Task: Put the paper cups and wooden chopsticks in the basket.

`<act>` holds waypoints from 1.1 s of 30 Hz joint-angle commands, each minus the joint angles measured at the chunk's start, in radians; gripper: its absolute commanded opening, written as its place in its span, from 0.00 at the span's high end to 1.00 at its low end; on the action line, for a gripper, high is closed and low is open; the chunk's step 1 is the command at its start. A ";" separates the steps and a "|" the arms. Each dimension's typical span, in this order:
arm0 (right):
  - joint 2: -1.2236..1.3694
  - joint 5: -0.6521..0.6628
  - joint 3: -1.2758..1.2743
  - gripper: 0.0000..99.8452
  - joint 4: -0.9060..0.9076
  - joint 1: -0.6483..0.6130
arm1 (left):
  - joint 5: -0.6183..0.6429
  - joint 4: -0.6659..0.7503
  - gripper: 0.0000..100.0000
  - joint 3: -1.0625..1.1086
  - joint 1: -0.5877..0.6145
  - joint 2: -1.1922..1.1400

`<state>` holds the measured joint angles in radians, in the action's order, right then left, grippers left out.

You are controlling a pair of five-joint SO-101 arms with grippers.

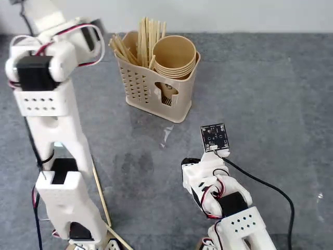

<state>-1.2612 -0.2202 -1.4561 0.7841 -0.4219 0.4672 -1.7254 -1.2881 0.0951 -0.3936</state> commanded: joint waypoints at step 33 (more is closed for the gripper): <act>-0.013 0.012 0.006 0.99 -0.021 -0.001 | -0.087 0.391 0.82 1.415 0.213 0.008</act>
<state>-1.2612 -0.2202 -1.4561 0.7841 -0.4219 0.3951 -1.4293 0.0683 0.3222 -0.3936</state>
